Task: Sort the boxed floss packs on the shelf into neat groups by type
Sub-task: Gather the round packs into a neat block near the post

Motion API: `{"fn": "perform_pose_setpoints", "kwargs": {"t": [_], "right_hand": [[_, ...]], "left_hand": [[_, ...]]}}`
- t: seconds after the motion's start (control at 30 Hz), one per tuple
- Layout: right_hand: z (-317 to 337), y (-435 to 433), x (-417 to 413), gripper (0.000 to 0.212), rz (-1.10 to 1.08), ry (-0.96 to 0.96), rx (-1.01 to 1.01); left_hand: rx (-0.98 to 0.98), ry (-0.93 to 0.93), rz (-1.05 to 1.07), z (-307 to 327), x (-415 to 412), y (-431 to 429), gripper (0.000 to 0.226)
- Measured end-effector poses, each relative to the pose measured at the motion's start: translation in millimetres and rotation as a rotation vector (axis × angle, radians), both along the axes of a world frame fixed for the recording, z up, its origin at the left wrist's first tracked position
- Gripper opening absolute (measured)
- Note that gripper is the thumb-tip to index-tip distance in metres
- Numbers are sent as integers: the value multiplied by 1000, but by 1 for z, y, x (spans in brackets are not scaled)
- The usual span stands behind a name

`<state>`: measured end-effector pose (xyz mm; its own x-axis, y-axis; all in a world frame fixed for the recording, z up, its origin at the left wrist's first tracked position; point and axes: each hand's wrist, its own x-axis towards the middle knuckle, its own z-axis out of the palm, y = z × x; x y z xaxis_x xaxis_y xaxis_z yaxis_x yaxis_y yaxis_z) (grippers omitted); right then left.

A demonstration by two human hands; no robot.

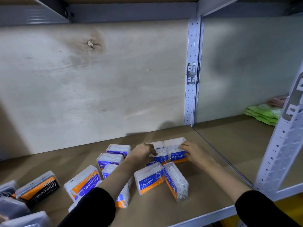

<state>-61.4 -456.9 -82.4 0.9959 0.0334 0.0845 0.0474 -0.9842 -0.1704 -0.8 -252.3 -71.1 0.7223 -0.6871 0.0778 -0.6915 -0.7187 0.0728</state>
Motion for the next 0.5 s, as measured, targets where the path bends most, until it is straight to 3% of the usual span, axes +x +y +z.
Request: {"fn": "perform_pose_setpoints", "kwargs": {"t": [0.5], "right_hand": [[11, 9, -8, 46, -18, 29, 23]], "left_hand": [[-11, 42, 0, 4, -8, 3, 38]]}}
